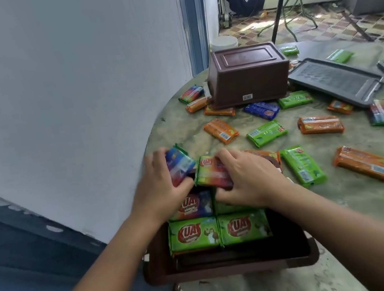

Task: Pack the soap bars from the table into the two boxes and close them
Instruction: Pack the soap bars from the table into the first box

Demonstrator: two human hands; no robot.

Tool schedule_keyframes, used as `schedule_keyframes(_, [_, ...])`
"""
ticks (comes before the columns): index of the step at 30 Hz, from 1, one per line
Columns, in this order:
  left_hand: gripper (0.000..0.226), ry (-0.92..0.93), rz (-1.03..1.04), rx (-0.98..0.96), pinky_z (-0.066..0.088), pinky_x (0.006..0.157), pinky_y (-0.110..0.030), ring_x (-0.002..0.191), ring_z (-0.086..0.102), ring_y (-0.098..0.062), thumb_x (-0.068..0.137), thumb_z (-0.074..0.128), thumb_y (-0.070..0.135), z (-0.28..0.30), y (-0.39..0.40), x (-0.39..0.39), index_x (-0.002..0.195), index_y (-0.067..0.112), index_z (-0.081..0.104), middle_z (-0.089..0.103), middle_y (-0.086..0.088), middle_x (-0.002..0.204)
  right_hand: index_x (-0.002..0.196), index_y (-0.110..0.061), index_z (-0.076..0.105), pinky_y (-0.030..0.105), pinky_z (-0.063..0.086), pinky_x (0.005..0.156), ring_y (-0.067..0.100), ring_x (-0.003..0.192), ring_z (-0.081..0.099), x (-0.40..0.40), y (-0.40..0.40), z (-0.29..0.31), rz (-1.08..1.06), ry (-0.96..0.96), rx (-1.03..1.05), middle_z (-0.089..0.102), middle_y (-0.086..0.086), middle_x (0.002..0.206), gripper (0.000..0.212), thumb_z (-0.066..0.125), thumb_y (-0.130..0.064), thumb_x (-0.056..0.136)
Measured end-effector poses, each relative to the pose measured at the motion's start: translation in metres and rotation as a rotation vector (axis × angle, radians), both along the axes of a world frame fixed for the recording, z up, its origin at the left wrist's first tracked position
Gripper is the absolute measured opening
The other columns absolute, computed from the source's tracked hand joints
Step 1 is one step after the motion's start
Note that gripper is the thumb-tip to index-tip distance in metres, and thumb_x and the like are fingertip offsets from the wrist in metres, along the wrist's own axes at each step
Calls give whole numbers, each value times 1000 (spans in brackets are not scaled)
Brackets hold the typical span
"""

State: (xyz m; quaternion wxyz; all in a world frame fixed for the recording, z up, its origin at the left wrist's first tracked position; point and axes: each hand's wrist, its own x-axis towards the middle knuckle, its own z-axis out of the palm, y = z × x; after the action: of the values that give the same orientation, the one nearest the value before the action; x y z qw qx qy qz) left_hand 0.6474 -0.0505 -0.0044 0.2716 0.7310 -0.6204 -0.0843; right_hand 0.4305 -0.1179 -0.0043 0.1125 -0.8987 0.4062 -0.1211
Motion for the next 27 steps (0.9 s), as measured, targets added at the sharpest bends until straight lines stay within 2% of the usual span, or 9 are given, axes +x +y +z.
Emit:
schedule_keyframes(2, [79,-2,-105,38,54,76,-39,99,58,-16,77,81,41,-11,24,-1,133,31,27,44,3,125,126,-26,43,37,50,71,24,95,61,-13,17,-6,13,18,32,57,-4,109,66,57,-63,74])
schedule_keyframes(4, [76,-62,-208,62,51,72,-35,93,58,-16,76,82,42,-22,42,3,128,29,28,42,5,120,132,-27,40,38,51,77,23,100,59,-24,28,-11,23,92,40,55,-5,111,71,56,-65,74])
schedule_keyframes(6, [69,-133,-281,83,48,72,-32,89,54,-15,76,79,45,-29,56,5,125,29,33,38,9,114,134,-29,39,37,48,81,22,102,57,-34,37,-15,41,188,12,54,-6,112,73,54,-69,75])
schedule_keyframes(9, [60,-243,-319,91,50,79,-33,92,56,-16,78,72,53,-34,65,4,126,31,44,46,9,116,132,-30,42,38,45,87,21,103,55,-44,43,-17,76,265,-28,54,-7,112,74,47,-76,73])
schedule_keyframes(12, [52,-350,-370,40,48,81,-31,91,58,-15,85,67,57,-39,63,2,127,30,54,53,9,117,133,-30,44,38,45,90,21,106,53,-44,45,-19,102,290,-36,52,-5,117,73,50,-73,74])
schedule_keyframes(18, [51,-388,-432,-32,54,79,-37,94,65,-21,99,49,56,-44,59,1,132,20,63,66,1,123,140,-28,42,39,48,93,22,114,48,-39,41,-22,171,337,13,44,-1,127,77,61,-67,76])
schedule_keyframes(22, [43,-319,-425,-106,57,76,-40,88,68,-21,104,46,48,-42,59,-1,120,16,69,73,0,104,137,-28,44,39,47,92,22,115,48,-39,40,-21,169,329,27,45,-2,125,77,60,-70,74])
schedule_keyframes(24, [43,-317,-426,-100,55,76,-39,86,67,-20,104,46,46,-42,60,-1,125,15,67,72,0,100,139,-28,42,39,48,92,22,115,49,-39,41,-21,168,326,31,45,-2,124,79,57,-71,74])
schedule_keyframes(27, [49,-247,-403,-34,51,81,-30,95,66,-16,104,42,49,-39,60,-2,139,21,61,74,2,109,141,-31,38,39,49,91,22,113,51,-40,42,-21,143,301,35,47,-3,122,83,54,-74,72])
